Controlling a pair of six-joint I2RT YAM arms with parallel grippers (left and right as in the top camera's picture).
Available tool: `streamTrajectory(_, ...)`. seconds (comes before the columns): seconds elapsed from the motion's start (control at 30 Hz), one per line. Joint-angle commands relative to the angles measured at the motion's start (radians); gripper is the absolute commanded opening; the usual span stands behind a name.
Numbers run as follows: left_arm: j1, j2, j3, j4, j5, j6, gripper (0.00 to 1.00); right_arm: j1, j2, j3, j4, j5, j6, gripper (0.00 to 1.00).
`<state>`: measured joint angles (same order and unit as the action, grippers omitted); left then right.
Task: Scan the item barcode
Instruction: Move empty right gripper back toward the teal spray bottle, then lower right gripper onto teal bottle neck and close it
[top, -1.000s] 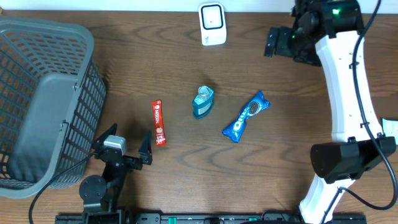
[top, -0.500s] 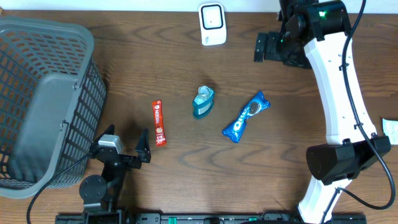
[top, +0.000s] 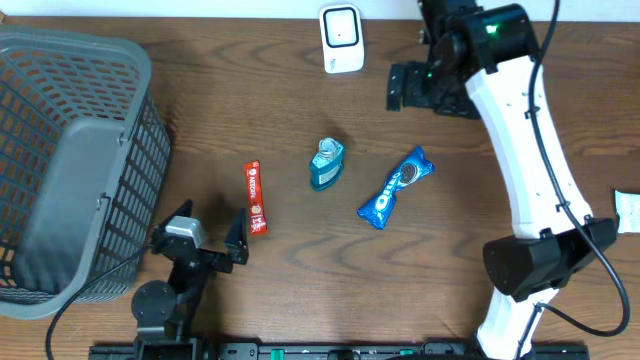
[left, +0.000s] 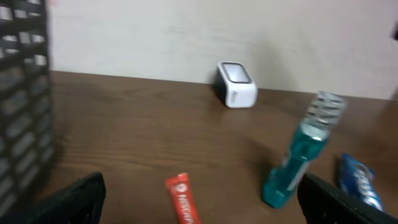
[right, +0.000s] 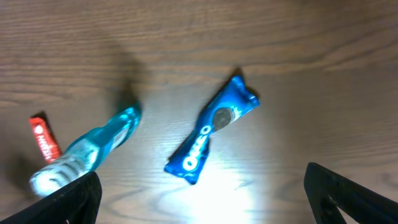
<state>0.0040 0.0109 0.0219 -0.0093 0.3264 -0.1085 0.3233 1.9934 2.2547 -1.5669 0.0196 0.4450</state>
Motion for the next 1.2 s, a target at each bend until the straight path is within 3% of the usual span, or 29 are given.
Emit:
streamTrajectory(0.0, -0.047, -0.009, -0.018, -0.035, -0.003, -0.009, 0.98, 0.027, -0.005, 0.002, -0.011, -0.004, 0.124, 0.99)
streamTrajectory(0.17, -0.053, -0.009, -0.018, -0.035, -0.003, -0.009, 0.98, 0.042, -0.005, 0.000, -0.023, -0.059, 0.217, 0.99)
streamTrajectory(0.67, -0.053, -0.007, -0.018, -0.035, -0.003, -0.009, 0.98, 0.063, -0.005, -0.009, -0.044, -0.149, 0.187, 0.99)
streamTrajectory(0.93, -0.053, -0.007, -0.018, -0.035, -0.003, -0.009, 0.98, 0.130, -0.005, -0.109, -0.054, -0.184, 0.482, 0.99)
streamTrajectory(1.0, -0.053, -0.007, -0.018, -0.035, -0.003, -0.009, 0.98, 0.144, -0.005, -0.140, -0.029, -0.197, 0.500, 0.99)
streamTrajectory(1.1, -0.053, -0.007, -0.018, -0.035, -0.003, -0.009, 0.98, 0.163, -0.005, -0.156, 0.034, -0.186, 0.365, 0.99)
streamTrajectory(1.17, -0.053, -0.007, -0.018, -0.035, -0.003, -0.009, 0.98, 0.176, -0.006, -0.154, 0.096, -0.187, 0.106, 0.99)
